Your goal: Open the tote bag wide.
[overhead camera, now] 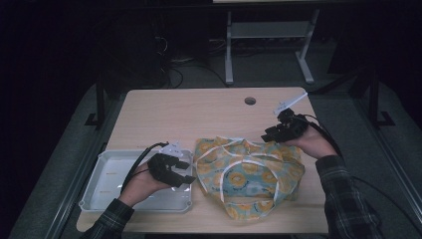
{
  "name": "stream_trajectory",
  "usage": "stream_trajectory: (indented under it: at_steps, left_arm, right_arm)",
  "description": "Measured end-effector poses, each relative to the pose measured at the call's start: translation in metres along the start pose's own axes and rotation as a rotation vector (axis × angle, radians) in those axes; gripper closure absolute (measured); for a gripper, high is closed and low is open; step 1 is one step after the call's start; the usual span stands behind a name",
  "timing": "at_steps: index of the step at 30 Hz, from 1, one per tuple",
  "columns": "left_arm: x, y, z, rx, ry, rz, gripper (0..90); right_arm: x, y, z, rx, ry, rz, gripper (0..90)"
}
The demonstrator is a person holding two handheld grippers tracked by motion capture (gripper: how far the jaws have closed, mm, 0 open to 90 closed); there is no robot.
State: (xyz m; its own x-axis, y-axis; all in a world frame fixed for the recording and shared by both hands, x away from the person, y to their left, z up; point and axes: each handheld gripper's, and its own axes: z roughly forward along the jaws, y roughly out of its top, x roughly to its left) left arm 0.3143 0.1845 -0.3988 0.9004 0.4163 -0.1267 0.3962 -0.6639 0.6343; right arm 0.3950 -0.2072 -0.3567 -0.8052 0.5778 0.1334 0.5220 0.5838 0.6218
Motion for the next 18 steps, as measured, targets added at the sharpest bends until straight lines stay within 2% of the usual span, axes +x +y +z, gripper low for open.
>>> stream_trajectory:
  at_steps: [1, 2, 8, 13, 14, 15, 16, 17, 18]
  left_arm:
    - [0.000, 0.000, -0.001, 0.007, 0.000, 0.011, 41.9]
    - [0.000, 0.000, 0.000, -0.007, 0.000, 0.002, 41.9]
    - [0.000, 0.000, 0.000, -0.001, 0.000, 0.009, 41.9]
    - [-0.001, 0.001, 0.002, -0.006, -0.001, 0.005, 41.9]
    - [-0.001, 0.001, 0.002, -0.004, -0.005, 0.000, 41.9]
    - [-0.001, 0.001, 0.002, -0.004, -0.005, 0.000, 41.9]
    - [-0.001, 0.001, 0.003, -0.004, -0.005, 0.000, 41.9]
    - [-0.001, 0.001, 0.003, -0.005, -0.005, -0.001, 41.9]
    - [-0.001, 0.001, 0.003, -0.005, -0.005, -0.001, 42.0]
  right_arm:
    - [0.003, -0.004, -0.002, -0.003, 0.005, 0.001, 60.6]
    - [0.005, -0.007, -0.004, -0.005, 0.004, -0.005, 60.2]
    - [0.023, -0.025, -0.013, -0.005, -0.011, -0.028, 56.1]
    - [0.028, -0.034, -0.008, 0.027, -0.044, -0.044, 53.4]
    - [0.028, -0.037, -0.002, 0.057, -0.063, -0.050, 54.2]
    - [0.028, -0.037, -0.002, 0.057, -0.063, -0.050, 54.2]
    - [0.026, -0.040, 0.005, 0.071, -0.093, -0.051, 62.5]
    - [0.025, -0.040, 0.007, 0.078, -0.095, -0.055, 66.0]
    - [0.024, -0.041, 0.009, 0.088, -0.099, -0.045, 74.3]
